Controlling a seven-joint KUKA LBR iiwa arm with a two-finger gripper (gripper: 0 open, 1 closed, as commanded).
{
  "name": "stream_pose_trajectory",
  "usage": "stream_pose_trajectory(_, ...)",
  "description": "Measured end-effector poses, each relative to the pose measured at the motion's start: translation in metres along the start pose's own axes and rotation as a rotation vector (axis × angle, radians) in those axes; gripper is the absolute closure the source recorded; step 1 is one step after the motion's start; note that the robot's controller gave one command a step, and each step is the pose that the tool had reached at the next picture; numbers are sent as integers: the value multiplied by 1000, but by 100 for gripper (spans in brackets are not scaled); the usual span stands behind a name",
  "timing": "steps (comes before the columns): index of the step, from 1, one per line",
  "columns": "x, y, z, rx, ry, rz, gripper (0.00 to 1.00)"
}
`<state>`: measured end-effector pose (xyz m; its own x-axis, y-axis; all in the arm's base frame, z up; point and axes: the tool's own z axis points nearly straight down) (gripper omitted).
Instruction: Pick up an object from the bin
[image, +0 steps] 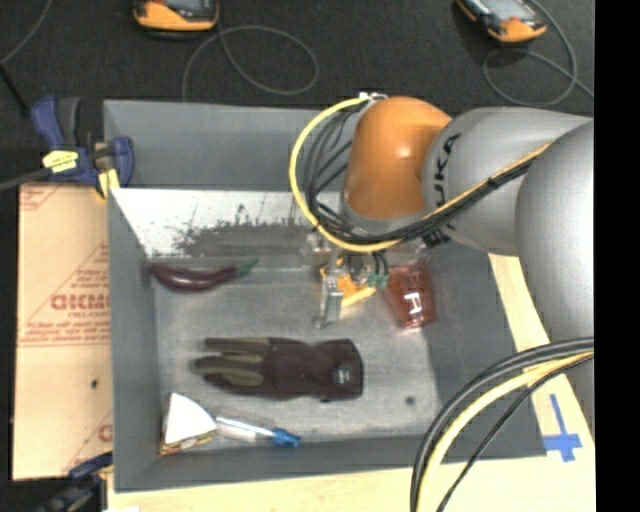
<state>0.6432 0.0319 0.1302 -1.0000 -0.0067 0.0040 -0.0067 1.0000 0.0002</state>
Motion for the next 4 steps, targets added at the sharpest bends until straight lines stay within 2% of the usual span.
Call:
stream_pose_trajectory(1, -2, 0, -5, 0, -8, 0, 0)
stream_pose_trajectory(2, 45, 32, 27, 1, -10, -18, 0)
stream_pose_trajectory(3, 58, 80, 43, 2, 0, -119, 0)
stream_pose_trajectory(4, 61, 105, 53, 2, -13, -344, 0)
